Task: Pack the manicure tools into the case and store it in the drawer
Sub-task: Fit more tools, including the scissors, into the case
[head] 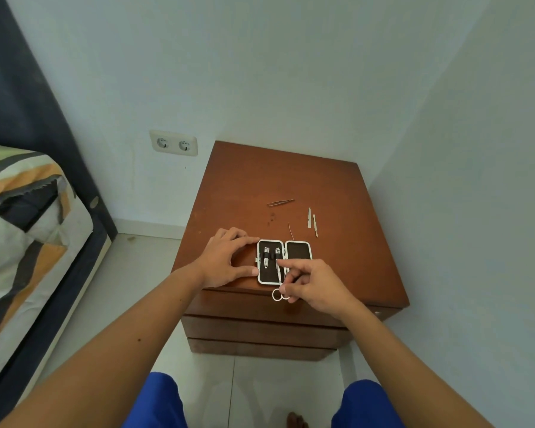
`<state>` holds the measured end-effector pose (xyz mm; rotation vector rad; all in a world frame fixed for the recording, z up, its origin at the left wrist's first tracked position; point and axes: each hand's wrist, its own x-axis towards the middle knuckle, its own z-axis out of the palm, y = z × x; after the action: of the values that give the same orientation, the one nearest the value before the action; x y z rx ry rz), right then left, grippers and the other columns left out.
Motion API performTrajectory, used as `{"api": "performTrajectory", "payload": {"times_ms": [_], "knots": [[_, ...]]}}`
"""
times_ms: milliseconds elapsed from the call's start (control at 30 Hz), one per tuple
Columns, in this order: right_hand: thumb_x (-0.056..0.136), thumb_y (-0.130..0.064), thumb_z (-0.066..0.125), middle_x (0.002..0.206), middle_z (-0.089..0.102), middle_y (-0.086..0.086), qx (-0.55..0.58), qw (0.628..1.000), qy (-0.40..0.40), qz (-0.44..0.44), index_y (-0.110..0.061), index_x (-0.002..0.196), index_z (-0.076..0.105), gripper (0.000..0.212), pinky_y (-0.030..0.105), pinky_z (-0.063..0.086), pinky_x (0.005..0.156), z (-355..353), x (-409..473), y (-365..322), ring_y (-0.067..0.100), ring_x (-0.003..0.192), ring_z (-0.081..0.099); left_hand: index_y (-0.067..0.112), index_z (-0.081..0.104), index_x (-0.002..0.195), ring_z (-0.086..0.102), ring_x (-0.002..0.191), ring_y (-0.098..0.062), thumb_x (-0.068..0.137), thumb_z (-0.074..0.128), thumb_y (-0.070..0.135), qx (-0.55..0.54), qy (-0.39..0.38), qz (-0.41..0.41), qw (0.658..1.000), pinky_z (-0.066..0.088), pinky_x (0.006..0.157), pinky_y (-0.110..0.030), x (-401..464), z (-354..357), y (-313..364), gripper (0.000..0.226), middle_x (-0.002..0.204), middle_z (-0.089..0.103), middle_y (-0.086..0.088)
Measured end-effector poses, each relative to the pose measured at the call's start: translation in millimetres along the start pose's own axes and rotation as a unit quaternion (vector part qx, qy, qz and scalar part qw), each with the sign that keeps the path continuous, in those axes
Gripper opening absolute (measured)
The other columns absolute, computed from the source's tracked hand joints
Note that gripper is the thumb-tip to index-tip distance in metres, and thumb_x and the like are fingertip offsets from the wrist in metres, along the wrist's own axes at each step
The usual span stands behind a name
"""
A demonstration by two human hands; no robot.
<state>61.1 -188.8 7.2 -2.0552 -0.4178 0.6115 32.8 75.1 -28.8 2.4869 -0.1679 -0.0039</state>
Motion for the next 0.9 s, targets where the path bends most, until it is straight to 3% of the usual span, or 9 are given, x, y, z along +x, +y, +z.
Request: {"api": "performTrajectory", "payload": {"times_ms": [100,200,400,633,767,900], "knots": [[0.086,-0.001,0.083,0.075,0.074,-0.003,-0.04,0.999,-0.011,0.006,-0.013,0.136,0.068,0.053,0.019,0.056,0.075,-1,0,-4,0.016,0.062,0.073,0.039,0.045,0.15,0.032,0.128,-0.013,0.085,0.071,0.064,0.003,0.007,0.003,1.0,0.03,0.11,-0.039,-1,1,0,0.075,0.139,0.044,0.01],[0.088,-0.006,0.082,0.072,0.072,-0.006,-0.086,0.996,-0.026,0.004,-0.014,0.136,0.068,0.051,0.015,0.054,0.074,-2,2,-8,0.012,0.061,0.072,0.038,0.046,0.151,0.032,0.128,-0.013,0.085,0.072,0.063,0.003,0.015,0.004,1.0,0.03,0.11,-0.038,-2,2,0,0.075,0.139,0.044,0.011],[0.087,-0.011,0.084,0.067,0.07,-0.005,-0.131,0.991,-0.036,0.008,-0.016,0.138,0.067,0.055,0.026,0.06,0.08,1,11,-14,0.033,0.074,0.079,0.038,0.044,0.152,0.031,0.129,-0.012,0.086,0.071,0.063,0.009,0.02,0.001,1.0,0.03,0.11,-0.038,-1,3,1,0.075,0.141,0.043,0.011],[0.09,-0.018,0.083,0.064,0.066,-0.004,-0.17,0.984,-0.053,0.012,-0.019,0.143,0.064,0.056,0.023,0.06,0.069,-1,13,-23,0.022,0.062,0.074,0.039,0.042,0.152,0.03,0.131,-0.012,0.087,0.07,0.064,0.007,0.021,0.003,1.0,0.029,0.111,-0.037,-2,2,2,0.076,0.142,0.042,0.011],[0.09,-0.03,0.082,0.069,0.07,-0.001,-0.214,0.975,-0.067,-0.005,-0.023,0.145,0.061,0.06,0.027,0.062,0.076,-3,7,-29,0.022,0.067,0.077,0.04,0.041,0.153,0.029,0.133,-0.012,0.087,0.069,0.064,0.007,0.016,-0.003,1.0,0.029,0.113,-0.038,-2,3,2,0.075,0.145,0.041,0.011],[0.081,-0.038,0.089,0.087,0.074,0.012,-0.225,0.971,-0.082,-0.015,-0.022,0.147,0.059,0.074,0.035,0.062,0.084,-7,5,-32,0.016,0.071,0.076,0.042,0.04,0.153,0.028,0.133,-0.012,0.087,0.068,0.066,0.009,0.014,-0.008,1.0,0.029,0.113,-0.038,-1,4,1,0.075,0.146,0.04,0.013]]}}
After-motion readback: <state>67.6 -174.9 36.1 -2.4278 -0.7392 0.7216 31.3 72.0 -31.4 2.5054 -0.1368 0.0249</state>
